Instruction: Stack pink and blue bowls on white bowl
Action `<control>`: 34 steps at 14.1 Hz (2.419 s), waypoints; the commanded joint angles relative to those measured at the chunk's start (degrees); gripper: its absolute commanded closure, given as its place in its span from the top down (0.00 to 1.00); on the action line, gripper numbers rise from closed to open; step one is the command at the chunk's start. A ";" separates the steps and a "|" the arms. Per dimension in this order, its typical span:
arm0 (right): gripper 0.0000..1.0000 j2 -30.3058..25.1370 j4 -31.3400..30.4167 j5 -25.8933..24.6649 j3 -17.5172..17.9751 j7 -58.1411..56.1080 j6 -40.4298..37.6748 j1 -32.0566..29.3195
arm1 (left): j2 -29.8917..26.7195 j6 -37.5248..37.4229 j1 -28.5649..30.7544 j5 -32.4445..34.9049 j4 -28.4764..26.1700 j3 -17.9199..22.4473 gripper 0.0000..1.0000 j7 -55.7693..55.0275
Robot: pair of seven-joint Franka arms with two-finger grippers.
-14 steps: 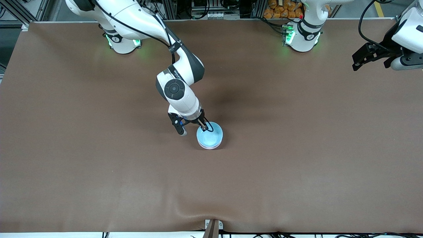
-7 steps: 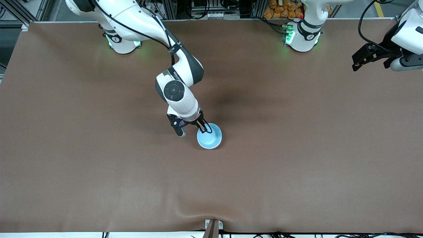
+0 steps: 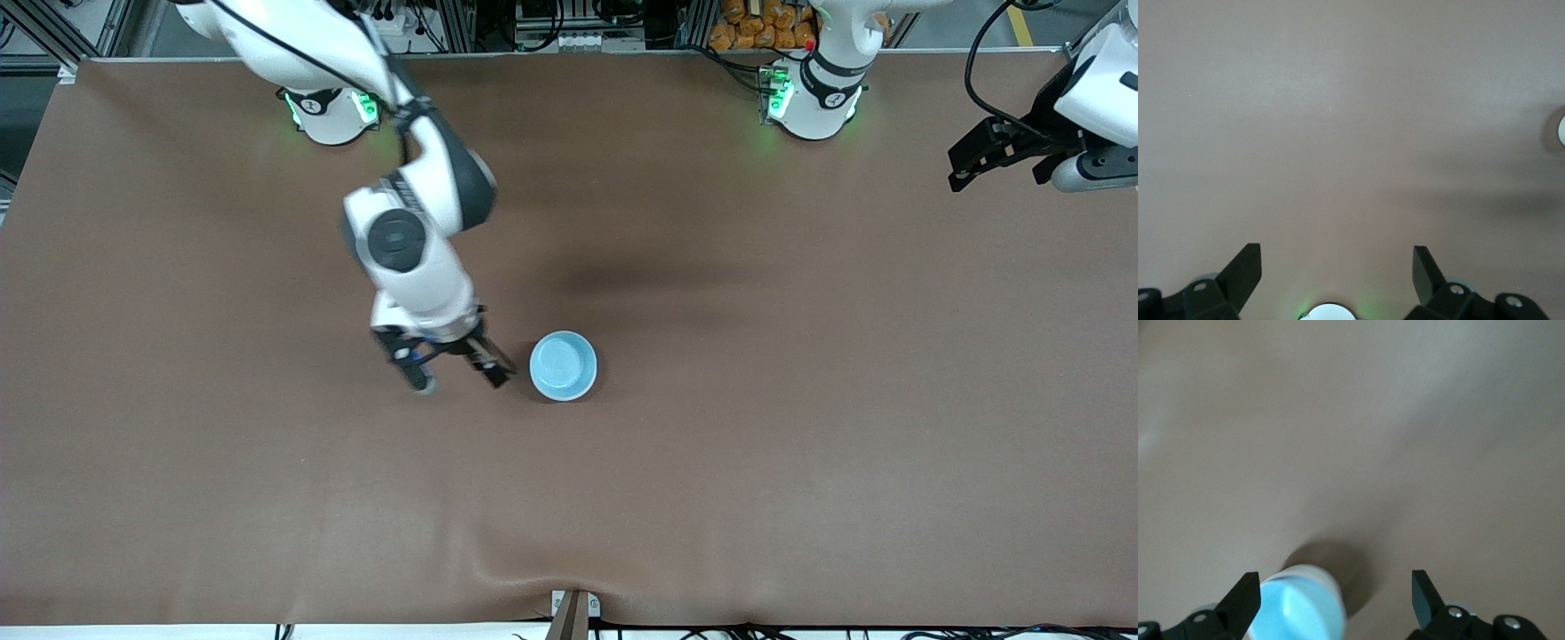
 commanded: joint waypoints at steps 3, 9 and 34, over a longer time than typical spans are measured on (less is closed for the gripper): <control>1.00 -6.95 -1.94 -0.25 1.03 -22.45 -11.42 -10.99 | -0.42 -0.37 0.37 -1.12 -0.04 0.04 1.00 1.36; 1.00 -16.27 -5.10 -0.07 2.52 -46.55 -20.05 -24.61 | -0.33 -0.37 0.28 -1.12 -0.04 0.04 1.00 1.36; 1.00 -28.06 5.01 -4.20 4.02 -67.94 -41.69 -31.23 | -0.94 -0.81 0.28 -1.21 -0.04 0.04 1.00 1.54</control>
